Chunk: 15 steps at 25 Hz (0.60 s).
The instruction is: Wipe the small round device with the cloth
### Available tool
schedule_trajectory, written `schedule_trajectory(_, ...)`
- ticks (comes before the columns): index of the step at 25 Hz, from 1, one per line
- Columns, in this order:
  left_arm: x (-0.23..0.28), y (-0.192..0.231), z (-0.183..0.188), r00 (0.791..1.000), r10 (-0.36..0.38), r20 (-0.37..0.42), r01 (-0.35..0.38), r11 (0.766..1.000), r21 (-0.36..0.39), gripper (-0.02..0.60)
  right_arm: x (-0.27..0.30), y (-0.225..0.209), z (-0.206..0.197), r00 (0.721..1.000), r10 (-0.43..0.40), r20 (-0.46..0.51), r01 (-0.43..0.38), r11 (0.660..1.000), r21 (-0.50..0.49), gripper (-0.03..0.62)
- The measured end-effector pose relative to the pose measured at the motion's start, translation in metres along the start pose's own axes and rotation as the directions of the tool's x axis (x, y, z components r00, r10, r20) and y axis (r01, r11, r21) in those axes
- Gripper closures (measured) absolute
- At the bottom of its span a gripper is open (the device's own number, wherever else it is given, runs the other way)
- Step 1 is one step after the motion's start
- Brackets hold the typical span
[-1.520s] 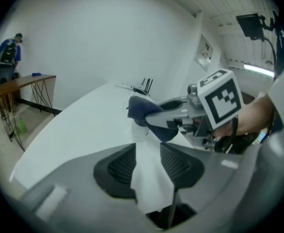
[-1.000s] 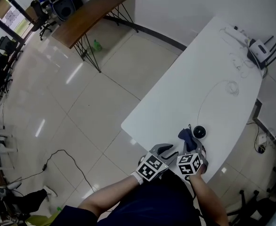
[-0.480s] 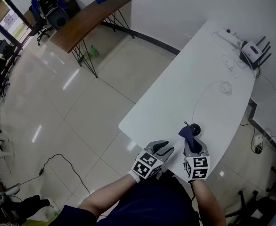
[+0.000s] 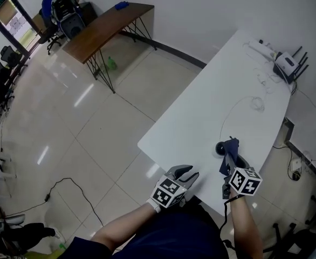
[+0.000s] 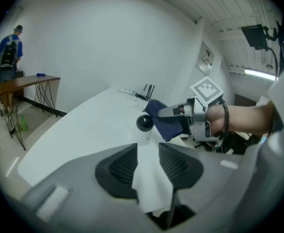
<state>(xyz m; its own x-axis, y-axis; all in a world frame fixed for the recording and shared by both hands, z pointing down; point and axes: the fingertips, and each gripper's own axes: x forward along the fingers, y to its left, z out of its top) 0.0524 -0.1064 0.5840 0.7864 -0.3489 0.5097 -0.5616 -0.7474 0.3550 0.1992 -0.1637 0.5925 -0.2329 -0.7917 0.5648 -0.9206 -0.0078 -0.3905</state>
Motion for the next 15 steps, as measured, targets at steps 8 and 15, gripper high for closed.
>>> schedule_trajectory(8,-0.014,0.032,-0.008,0.998,0.061,0.004,-0.061,0.998,-0.016,0.445,0.024,0.035,-0.008,0.986,-0.149,-0.068,0.117,0.932,-0.342,0.502)
schedule_trajectory(15,-0.018,0.040,-0.015,0.999,0.030,-0.030,-0.032,0.998,-0.060,0.445,0.031,0.067,-0.012,0.974,-0.224,-0.040,0.167,0.822,-0.544,0.502)
